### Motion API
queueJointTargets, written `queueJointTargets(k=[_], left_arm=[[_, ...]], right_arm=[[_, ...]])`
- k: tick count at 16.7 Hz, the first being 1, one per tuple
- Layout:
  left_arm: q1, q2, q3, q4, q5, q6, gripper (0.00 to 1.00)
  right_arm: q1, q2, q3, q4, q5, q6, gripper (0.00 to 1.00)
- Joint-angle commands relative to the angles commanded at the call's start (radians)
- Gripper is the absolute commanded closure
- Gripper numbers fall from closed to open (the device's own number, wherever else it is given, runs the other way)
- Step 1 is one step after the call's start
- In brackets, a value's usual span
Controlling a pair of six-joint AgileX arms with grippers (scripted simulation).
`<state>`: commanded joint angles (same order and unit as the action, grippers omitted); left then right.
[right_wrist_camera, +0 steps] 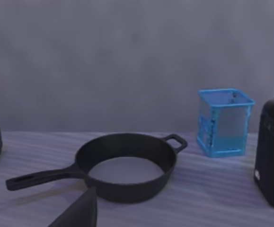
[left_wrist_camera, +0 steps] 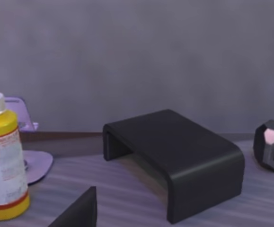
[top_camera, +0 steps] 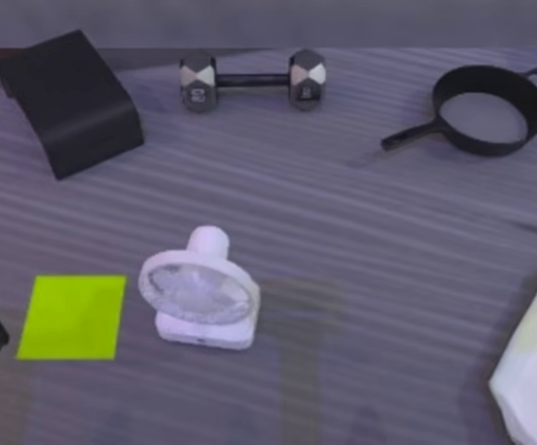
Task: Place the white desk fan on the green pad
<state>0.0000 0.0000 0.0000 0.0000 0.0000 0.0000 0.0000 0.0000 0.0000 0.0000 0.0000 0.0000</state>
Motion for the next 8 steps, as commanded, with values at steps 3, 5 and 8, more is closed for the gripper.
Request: queueJointTargets(k=[3,5,8], left_arm=[[-0.004,0.010,0.009,-0.009,0.000,0.007,0.00],[-0.025,0.062,0.059,-0.055,0.001,0.045,0.00],[-0.081,0.218,0.203,-0.182,0.002,0.149,0.00]], right_arm=[[0.000,0.000,0.000,0.000,0.000,0.000,0.00],[0.000,0.000,0.000,0.000,0.000,0.000,0.00],[0.000,0.000,0.000,0.000,0.000,0.000,0.00]])
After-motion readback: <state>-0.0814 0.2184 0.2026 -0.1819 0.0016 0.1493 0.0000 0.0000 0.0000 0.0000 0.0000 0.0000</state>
